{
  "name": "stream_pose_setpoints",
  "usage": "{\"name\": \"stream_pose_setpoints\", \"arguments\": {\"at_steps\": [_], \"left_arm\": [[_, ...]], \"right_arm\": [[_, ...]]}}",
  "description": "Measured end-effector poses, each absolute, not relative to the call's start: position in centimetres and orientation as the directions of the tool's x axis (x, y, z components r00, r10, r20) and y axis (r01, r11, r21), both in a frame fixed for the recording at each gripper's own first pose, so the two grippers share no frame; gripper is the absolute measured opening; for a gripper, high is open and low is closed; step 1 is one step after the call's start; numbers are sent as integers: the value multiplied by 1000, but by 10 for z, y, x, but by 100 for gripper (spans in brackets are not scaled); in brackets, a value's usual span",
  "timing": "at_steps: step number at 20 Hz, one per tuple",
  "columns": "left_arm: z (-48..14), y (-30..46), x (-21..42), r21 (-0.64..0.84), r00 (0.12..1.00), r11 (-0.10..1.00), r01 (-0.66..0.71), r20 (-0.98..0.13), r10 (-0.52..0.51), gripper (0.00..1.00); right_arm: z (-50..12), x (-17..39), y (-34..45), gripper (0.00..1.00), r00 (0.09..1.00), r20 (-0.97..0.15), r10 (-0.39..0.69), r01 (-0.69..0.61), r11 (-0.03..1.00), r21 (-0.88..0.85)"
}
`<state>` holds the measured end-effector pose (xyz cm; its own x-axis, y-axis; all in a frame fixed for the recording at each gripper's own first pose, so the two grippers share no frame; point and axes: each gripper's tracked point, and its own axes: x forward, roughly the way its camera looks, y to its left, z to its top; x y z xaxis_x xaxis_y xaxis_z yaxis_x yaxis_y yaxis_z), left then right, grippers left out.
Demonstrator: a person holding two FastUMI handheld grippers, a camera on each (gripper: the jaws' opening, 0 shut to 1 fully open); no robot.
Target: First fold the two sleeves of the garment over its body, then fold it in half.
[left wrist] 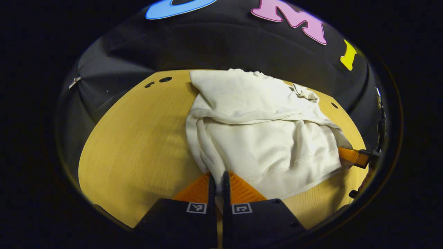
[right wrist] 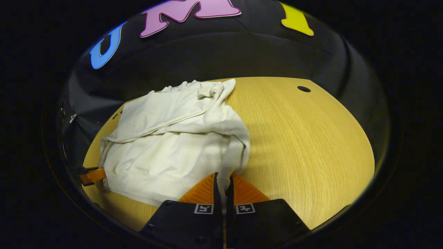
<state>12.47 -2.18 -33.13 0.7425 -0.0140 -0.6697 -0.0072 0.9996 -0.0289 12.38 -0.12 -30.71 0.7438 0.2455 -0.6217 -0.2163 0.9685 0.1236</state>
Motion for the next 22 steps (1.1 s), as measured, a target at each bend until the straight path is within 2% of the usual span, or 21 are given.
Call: {"name": "stream_pose_setpoints", "arguments": {"at_steps": [1, 5, 11, 16, 22], "left_arm": [[-331, -24, 124, -46, 747, 999, -14, -664, -20, 7], [-326, -26, 123, -86, 743, 996, -23, -668, -40, 6], [-285, -28, 139, -185, 795, 981, -57, -602, -68, 6], [-246, -34, 173, -224, 850, 974, -38, -520, -86, 6], [-198, -20, 234, -262, 906, 964, -49, -418, -67, 6]], "right_arm": [[-309, 126, -1, 7, 741, -625, 247, -216, 968, 127], [-304, 129, 2, 7, 736, -630, 247, -183, 969, 167], [-274, 152, 13, 6, 770, -577, 272, -173, 960, 221], [-246, 182, 35, 6, 802, -520, 294, -178, 949, 262], [-198, 248, 53, 6, 869, -403, 288, -180, 941, 287]]}}
